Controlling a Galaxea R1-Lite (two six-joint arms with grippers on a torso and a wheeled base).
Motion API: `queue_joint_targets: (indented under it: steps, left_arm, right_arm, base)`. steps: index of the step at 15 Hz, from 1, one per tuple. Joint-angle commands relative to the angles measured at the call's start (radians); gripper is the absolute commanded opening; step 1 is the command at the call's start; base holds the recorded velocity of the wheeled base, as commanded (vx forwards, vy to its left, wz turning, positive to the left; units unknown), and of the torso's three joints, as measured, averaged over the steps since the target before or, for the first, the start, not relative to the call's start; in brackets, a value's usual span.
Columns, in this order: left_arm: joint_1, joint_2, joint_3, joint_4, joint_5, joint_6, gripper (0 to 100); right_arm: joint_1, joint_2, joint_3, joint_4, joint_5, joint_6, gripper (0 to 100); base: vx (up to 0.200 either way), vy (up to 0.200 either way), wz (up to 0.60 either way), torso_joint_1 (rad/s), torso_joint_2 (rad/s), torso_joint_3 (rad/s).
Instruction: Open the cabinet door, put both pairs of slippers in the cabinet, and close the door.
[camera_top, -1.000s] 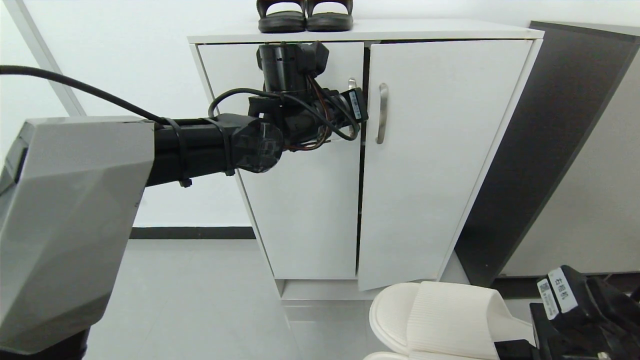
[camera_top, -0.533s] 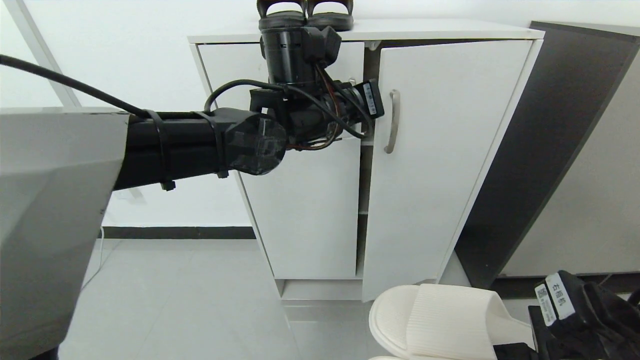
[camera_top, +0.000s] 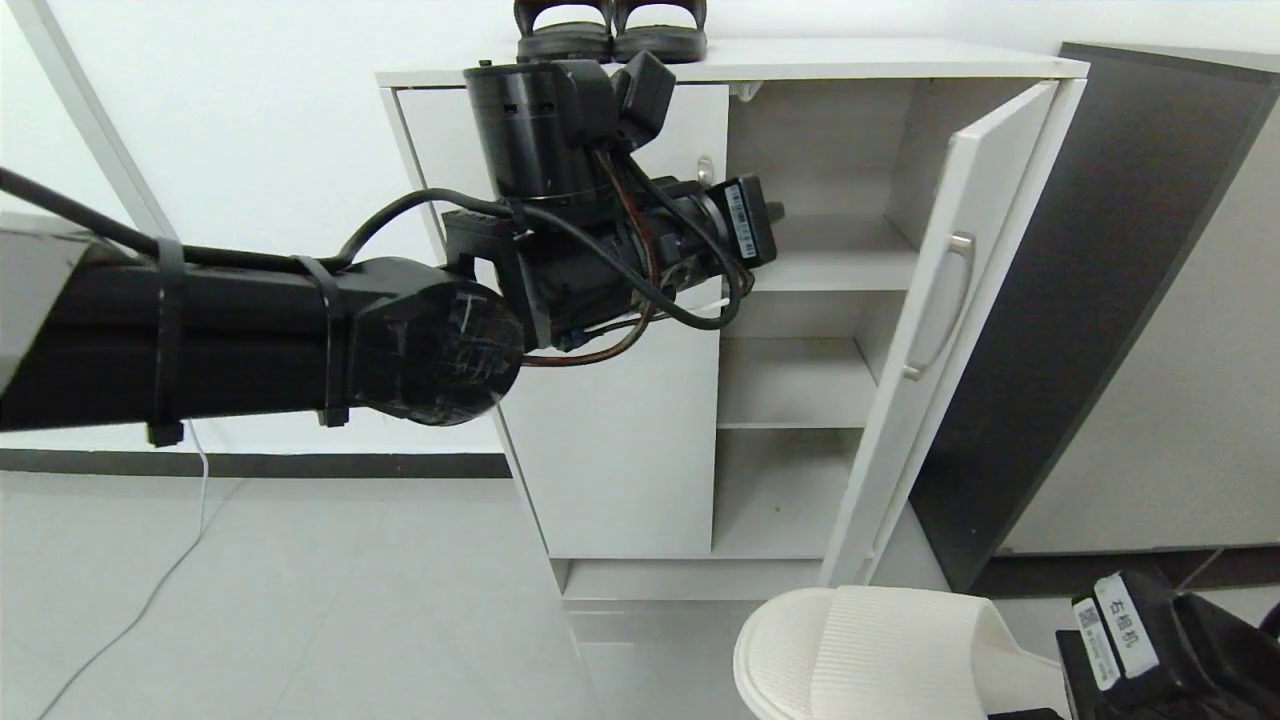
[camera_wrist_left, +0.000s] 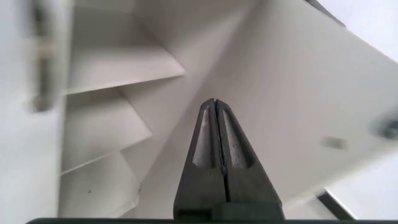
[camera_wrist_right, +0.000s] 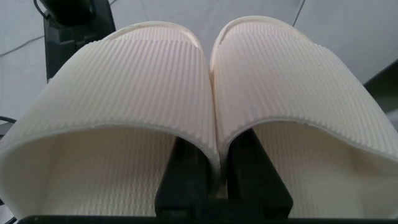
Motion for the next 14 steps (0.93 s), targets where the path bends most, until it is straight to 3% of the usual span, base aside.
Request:
queue_joint_targets:
  steps: [1,4,6,9,13,14]
  left_arm:
    - [0.009,-0.022,0.032,-0.005,-0.016,-0.002,0]
    - [0.006,-0.034,0.066,-0.017,-0.051,-0.022,0]
    - [0.006,-0.077,0.138,-0.095,-0.056,-0.023,0]
    - [0.016,-0.203,0.281,-0.114,-0.056,-0.025,0]
    - [0.085,-0.436,0.459,-0.092,-0.044,-0.022,0]
    - [0.127,-0.589,0.563,-0.045,-0.044,-0.022,0]
  right_arm:
    - [0.007,-0.001,0.002,-0.001,0.002,0.0,0]
    - [0.007,-0.001,0.002,-0.004,-0.001,0.0,0]
    - [0.007,0.005,-0.001,-0.004,-0.002,0.001,0]
    - [0.007,0.005,-0.007,-0.005,-0.002,0.003,0]
    - [0.007,0.001,-0.004,-0.028,-0.002,0.004,0]
    - [0.007,0.001,-0.004,-0.028,-0.002,0.004,0]
  base:
    - [0.0,0.0,0.0,0.0,0.0,0.0]
    - [0.0,0.0,0.0,0.0,0.0,0.0]
    - [0.0,0.0,0.0,0.0,0.0,0.0]
    - [0.0,0.0,0.0,0.0,0.0,0.0]
    - [0.0,0.0,0.0,0.0,0.0,0.0]
    - [0.0,0.0,0.0,0.0,0.0,0.0]
